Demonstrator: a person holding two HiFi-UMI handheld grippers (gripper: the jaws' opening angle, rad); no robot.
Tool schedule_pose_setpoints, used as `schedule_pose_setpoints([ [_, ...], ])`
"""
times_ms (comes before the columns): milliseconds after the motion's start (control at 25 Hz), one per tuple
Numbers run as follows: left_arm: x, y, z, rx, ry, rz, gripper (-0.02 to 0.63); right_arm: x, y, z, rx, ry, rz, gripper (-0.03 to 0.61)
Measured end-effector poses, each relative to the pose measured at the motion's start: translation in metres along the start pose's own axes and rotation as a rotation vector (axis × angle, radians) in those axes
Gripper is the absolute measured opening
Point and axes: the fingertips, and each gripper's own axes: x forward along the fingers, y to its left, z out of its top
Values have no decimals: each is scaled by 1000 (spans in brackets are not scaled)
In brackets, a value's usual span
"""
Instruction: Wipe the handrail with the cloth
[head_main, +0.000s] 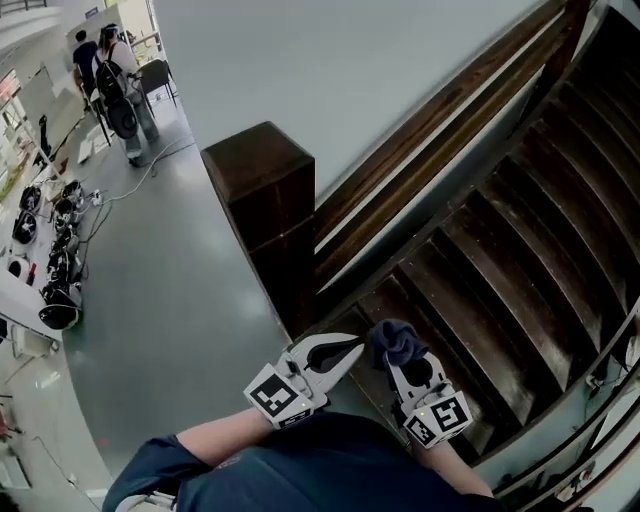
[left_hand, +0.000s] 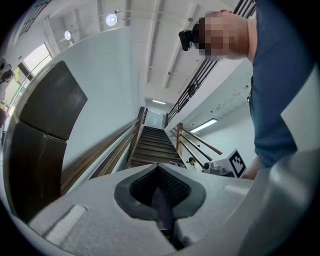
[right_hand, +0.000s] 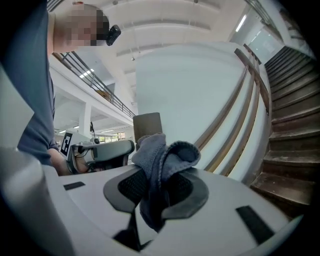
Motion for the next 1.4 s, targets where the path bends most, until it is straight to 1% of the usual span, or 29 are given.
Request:
schedule_pose_setpoints([
  [80, 8, 28, 15, -11, 4, -49, 3, 31, -9, 16, 2, -2, -34, 95],
  [160, 15, 50, 22, -24, 16, -91, 3, 58, -19, 29, -2, -9, -59, 95],
  [280, 32, 79, 18, -55, 26, -104, 3, 89, -37, 36, -3, -6, -74, 95],
  [400, 51, 94, 20, -55, 13, -116, 3, 105, -55, 39, -2, 3, -62, 95],
  [560, 77, 110, 22, -51, 31, -98, 3, 123, -85, 46, 4, 6, -35, 95],
  [720, 92, 120, 18, -52, 60, -75, 3, 141, -107, 58, -16, -15, 3, 95],
  [880, 110, 136, 12, -50, 63, -54, 3, 160, -126, 65, -28, -28, 25, 95],
  [1200, 151, 165, 11, -58, 72, -3, 3, 194, -176, 79, -54, -28, 29, 95],
  [1400, 184, 186, 17, -44, 47, 17, 3, 220, -214, 95, -73, -36, 20, 95],
])
